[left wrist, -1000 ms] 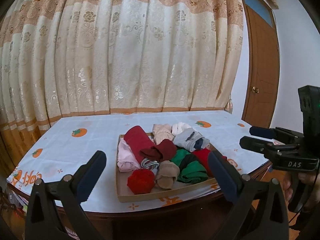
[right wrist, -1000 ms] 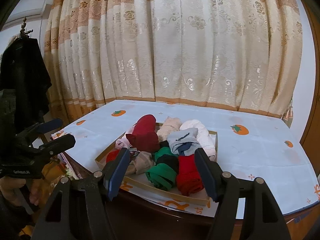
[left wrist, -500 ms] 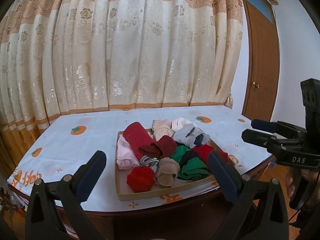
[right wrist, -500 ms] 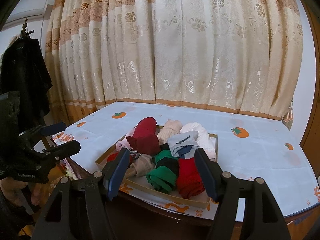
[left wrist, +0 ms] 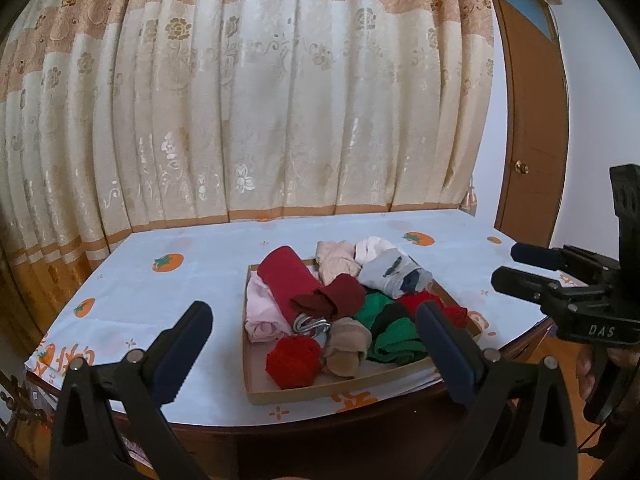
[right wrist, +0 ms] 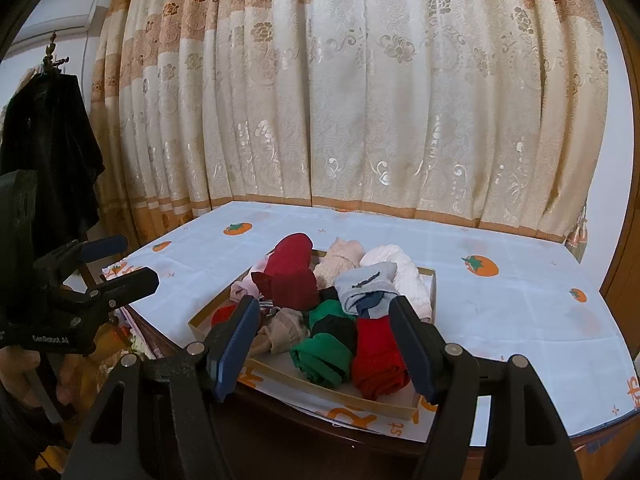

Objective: Take underwear out of drawer

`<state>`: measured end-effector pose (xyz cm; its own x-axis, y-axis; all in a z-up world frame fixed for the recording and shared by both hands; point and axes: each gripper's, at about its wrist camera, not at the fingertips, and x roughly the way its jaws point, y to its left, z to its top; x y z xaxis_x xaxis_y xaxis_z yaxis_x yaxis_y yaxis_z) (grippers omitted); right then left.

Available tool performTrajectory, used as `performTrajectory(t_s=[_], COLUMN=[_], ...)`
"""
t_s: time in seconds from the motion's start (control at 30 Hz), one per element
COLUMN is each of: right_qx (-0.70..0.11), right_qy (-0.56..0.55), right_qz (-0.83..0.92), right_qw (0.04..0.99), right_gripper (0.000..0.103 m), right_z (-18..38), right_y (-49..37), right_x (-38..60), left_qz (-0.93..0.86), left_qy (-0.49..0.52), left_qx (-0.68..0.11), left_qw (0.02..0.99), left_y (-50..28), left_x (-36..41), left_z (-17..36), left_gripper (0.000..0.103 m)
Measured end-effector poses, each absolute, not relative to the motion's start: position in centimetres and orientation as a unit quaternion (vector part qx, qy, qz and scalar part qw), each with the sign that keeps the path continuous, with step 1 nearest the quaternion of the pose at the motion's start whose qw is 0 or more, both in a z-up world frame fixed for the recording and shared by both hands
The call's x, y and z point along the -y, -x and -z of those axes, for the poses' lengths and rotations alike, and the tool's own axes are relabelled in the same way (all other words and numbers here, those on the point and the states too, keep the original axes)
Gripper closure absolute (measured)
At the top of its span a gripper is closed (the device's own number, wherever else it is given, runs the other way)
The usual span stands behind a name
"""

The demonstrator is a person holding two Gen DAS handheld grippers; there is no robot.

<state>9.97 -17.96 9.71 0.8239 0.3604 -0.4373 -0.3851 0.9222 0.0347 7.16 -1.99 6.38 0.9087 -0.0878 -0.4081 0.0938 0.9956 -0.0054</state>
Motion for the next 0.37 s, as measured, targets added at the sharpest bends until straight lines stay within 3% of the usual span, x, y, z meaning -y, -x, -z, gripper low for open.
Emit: performTrajectory(t_s=[0.37], right_qx=[-0.234], right_qy=[0.030], right_qz=[-0.199], right_qw=[0.951], right_gripper=[0.034], right_z=[-8.82], right_y=[-10.52], right_x=[17.94], left_qz=[0.045], left_qy=[-0.020], left_qx=[-0.211], left_qw=[0.976], left_y=[-7.52], left_x=[2.06], left_z=[-5.40], left_gripper=[0.000])
